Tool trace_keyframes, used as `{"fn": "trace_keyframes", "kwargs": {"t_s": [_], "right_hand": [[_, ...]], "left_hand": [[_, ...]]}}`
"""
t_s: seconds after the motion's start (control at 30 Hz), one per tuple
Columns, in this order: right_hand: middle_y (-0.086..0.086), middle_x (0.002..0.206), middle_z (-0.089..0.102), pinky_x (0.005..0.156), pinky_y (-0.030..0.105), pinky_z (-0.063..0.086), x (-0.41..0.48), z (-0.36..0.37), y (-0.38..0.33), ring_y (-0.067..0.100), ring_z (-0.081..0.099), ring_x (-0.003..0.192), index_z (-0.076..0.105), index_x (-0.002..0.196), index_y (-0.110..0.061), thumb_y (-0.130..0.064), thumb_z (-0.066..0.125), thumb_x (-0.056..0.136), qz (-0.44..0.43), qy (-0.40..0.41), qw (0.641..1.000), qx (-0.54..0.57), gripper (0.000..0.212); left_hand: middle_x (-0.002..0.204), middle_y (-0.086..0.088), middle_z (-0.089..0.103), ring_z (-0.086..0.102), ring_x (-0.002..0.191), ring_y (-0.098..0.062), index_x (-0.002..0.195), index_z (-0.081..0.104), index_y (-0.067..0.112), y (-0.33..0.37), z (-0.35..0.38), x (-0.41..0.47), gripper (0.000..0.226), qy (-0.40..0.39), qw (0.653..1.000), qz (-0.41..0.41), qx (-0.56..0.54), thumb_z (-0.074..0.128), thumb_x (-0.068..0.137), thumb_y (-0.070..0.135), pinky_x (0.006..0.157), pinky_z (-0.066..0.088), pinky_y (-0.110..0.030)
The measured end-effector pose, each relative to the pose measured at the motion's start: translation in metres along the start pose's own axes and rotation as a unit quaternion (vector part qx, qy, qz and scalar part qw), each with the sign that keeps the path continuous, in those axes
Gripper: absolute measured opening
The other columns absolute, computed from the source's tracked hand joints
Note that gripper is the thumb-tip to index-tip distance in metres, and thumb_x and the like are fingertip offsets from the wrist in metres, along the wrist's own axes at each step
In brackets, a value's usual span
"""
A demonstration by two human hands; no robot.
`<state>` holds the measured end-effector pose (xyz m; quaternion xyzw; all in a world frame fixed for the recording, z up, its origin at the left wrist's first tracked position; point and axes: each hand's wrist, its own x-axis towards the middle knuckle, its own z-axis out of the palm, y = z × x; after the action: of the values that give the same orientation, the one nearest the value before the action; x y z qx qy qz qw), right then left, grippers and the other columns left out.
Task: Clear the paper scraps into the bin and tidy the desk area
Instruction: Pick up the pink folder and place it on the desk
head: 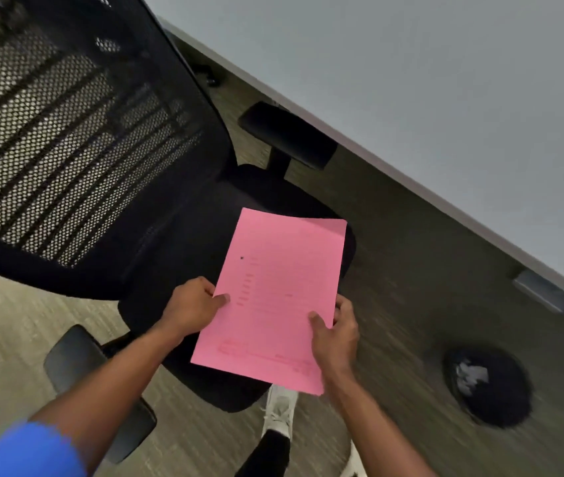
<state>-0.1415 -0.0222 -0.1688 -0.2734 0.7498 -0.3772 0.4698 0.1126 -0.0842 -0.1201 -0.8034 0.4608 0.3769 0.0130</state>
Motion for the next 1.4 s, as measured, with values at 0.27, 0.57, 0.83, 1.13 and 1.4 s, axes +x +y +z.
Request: {"fn": "trace_keyframes", "kwargs": {"t_s": [0.27, 0.57, 0.83, 1.13, 1.4], "right_hand": [[-0.016, 0.107, 0.071, 0.067, 0.018, 0.054, -0.042, -0.091, -0.049, 0.003, 0.071, 0.095, 0.057, 0.120, -0.033, -0.007, 0.073, 0.094, -0.022, -0.012, 1.000, 0.002, 0.040], [-0.018, 0.111, 0.067, 0.061, 0.006, 0.054, -0.080, -0.200, -0.101, -0.005, 0.069, 0.093, 0.054, 0.124, -0.035, -0.011, 0.076, 0.093, -0.072, -0.017, 0.996, -0.039, 0.045], [-0.015, 0.118, 0.066, 0.062, 0.013, 0.056, -0.098, -0.284, -0.124, 0.002, 0.069, 0.098, 0.051, 0.135, -0.029, -0.018, 0.076, 0.094, -0.093, -0.023, 0.993, -0.074, 0.049], [-0.014, 0.128, 0.066, 0.091, 0.038, 0.064, -0.088, -0.348, -0.141, 0.010, 0.070, 0.112, 0.045, 0.139, -0.037, -0.028, 0.078, 0.093, -0.121, -0.048, 0.986, -0.105, 0.057], [-0.008, 0.132, 0.067, 0.095, 0.051, 0.064, -0.068, -0.343, -0.171, 0.018, 0.072, 0.114, 0.045, 0.144, -0.028, -0.029, 0.078, 0.093, -0.129, -0.042, 0.986, -0.099, 0.060]], "left_hand": [[0.092, 0.002, 0.074, 0.073, 0.081, -0.015, 0.099, 0.065, 0.020, 0.043, -0.003, -0.086, 0.023, 0.002, 0.999, 0.028, -0.030, 0.075, 0.098, 0.041, 0.059, 0.052, -0.030], [0.098, 0.005, 0.075, 0.075, 0.087, -0.015, 0.103, 0.067, 0.025, 0.089, -0.001, -0.178, 0.022, 0.016, 0.993, 0.080, -0.090, 0.074, 0.097, 0.045, 0.079, 0.066, -0.045], [0.094, 0.013, 0.074, 0.075, 0.084, -0.009, 0.102, 0.067, 0.031, 0.132, 0.017, -0.243, 0.021, 0.028, 0.986, 0.115, -0.115, 0.083, 0.091, 0.037, 0.071, 0.065, -0.034], [0.098, 0.015, 0.072, 0.073, 0.086, -0.008, 0.116, 0.068, 0.025, 0.175, 0.034, -0.275, 0.041, 0.053, 0.977, 0.154, -0.139, 0.092, 0.082, 0.022, 0.070, 0.060, -0.024], [0.102, 0.017, 0.070, 0.072, 0.089, -0.006, 0.122, 0.068, 0.025, 0.206, 0.008, -0.254, 0.045, 0.054, 0.970, 0.189, -0.146, 0.091, 0.083, 0.022, 0.073, 0.060, -0.024]]}}
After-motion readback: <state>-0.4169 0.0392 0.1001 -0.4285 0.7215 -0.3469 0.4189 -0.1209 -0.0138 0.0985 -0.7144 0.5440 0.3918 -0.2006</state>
